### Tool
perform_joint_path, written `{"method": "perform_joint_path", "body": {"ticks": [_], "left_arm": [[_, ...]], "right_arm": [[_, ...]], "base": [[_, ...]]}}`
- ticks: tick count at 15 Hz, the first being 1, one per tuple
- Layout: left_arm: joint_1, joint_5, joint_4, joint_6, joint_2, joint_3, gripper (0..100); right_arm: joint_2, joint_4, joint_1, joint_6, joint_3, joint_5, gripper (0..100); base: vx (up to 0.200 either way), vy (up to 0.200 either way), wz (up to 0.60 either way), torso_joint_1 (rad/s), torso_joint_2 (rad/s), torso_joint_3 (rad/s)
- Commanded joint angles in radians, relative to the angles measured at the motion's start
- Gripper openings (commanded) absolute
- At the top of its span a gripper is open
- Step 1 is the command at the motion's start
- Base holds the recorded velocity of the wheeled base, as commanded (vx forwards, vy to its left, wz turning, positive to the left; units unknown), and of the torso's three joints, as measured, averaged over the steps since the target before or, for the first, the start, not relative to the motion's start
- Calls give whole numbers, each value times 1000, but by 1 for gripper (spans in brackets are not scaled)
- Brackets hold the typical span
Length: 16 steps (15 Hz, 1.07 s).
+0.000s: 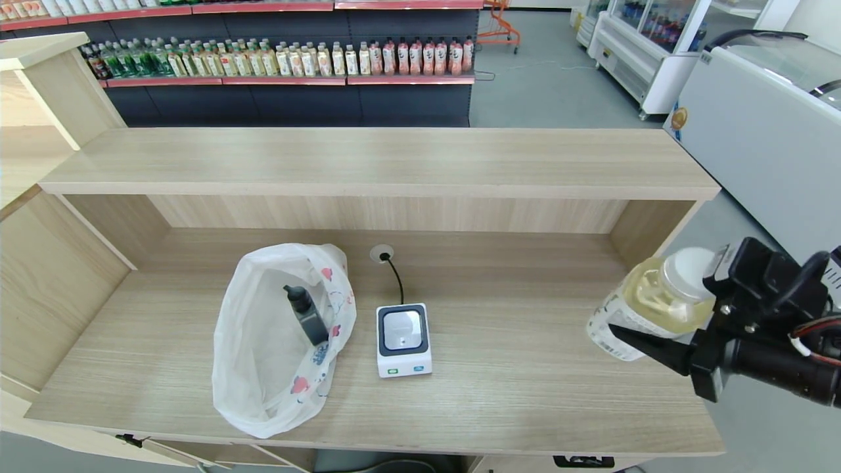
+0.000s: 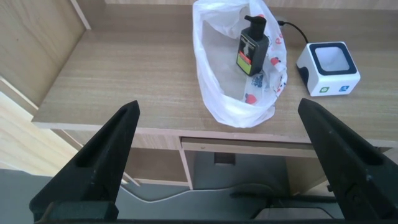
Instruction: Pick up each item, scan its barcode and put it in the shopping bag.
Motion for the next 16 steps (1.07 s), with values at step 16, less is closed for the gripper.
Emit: {"method": "perform_joint_path", "body": {"ticks": [16], "left_arm": [[0, -1, 0, 3, 0, 1, 100]], "right_arm": [[-43, -82, 16, -493, 42, -37, 0]], "base": [[0, 50, 0, 1, 2, 1]]}}
